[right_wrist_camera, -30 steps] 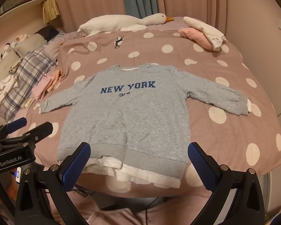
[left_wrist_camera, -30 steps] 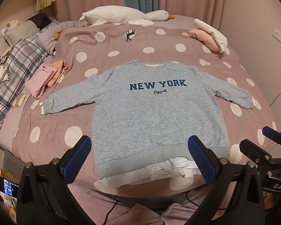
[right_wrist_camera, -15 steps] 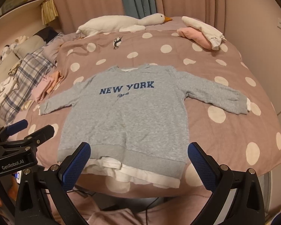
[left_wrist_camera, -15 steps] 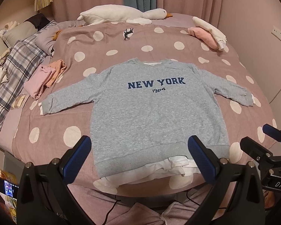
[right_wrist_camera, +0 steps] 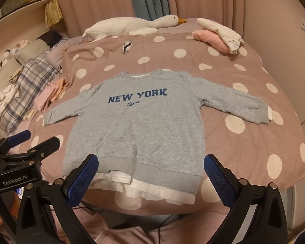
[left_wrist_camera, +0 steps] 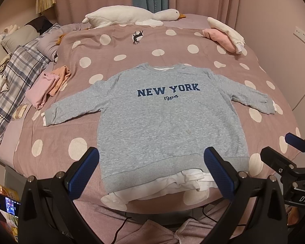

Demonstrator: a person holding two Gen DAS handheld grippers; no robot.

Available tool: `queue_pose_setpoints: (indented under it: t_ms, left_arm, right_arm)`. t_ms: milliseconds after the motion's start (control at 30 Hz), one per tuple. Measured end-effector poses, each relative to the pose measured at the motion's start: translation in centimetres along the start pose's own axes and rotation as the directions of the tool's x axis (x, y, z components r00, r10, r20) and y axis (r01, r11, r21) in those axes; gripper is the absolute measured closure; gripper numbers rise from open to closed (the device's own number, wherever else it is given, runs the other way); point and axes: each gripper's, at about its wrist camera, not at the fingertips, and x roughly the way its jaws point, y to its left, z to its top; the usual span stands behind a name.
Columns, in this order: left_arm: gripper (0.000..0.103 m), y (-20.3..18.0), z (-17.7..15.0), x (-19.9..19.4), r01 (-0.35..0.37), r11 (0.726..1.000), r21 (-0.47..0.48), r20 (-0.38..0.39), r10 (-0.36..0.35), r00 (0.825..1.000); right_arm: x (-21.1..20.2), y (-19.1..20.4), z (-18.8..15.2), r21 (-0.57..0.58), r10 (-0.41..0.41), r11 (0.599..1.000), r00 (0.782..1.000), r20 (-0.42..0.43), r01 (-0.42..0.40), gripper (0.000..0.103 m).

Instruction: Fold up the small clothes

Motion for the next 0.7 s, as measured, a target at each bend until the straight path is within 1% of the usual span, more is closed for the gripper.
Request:
queue_pose_setpoints:
  t_ms: [700]
  left_arm:
    - [0.0,-0.3,0.18,0.08,0.002,1.0,0.004,-0.004,-0.002,1.0]
  right_arm:
    - [-0.07,-0.05,0.1,0.004,0.006,1.0,1.0,0.001,-0.006,0.001]
